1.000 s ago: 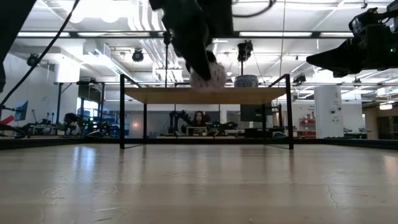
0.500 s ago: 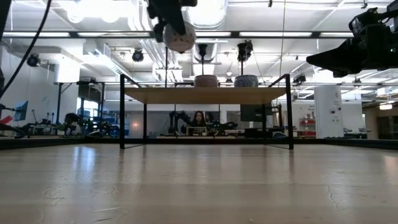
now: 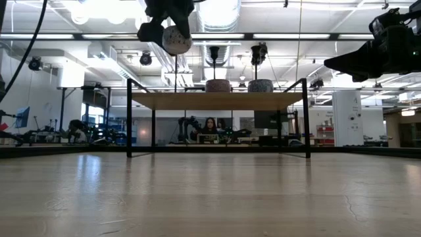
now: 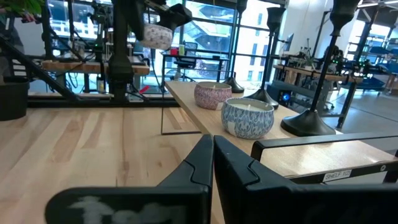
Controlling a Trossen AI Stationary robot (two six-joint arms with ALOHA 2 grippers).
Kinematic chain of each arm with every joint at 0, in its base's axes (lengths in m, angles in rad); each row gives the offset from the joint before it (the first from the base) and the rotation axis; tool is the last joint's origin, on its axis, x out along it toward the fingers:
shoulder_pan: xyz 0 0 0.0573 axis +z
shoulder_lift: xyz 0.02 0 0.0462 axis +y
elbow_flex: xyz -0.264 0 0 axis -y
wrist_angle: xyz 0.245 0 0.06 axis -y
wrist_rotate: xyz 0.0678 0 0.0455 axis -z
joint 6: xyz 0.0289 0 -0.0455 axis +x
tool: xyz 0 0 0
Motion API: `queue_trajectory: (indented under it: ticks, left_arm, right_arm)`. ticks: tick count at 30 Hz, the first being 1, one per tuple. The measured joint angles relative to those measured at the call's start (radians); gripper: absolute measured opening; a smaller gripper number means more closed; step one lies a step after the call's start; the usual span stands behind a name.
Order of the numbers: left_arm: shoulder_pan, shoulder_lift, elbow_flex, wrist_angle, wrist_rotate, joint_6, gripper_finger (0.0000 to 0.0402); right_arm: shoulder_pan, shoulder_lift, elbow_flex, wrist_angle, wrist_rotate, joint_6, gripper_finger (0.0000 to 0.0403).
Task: Pick & Place candle stick holders
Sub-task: Align the red scented candle with the other scented candle on the shelf
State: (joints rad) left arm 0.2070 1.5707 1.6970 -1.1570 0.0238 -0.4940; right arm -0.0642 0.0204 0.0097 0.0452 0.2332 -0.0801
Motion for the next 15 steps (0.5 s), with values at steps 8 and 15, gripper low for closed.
queue_trajectory:
  ticks: [8,15]
  left_arm:
    - [0.055,0.005,0.000,-0.020,-0.009,-0.067,0.0311]
    - [0.107,0.037,0.000,-0.052,-0.015,-0.066,0.0311]
  right_arm:
    - [0.000,0.000,0.000,0.000,0.000,0.000,0.0009]
    - [0.000,0.000,0.000,0.000,0.000,-0.002,0.0009]
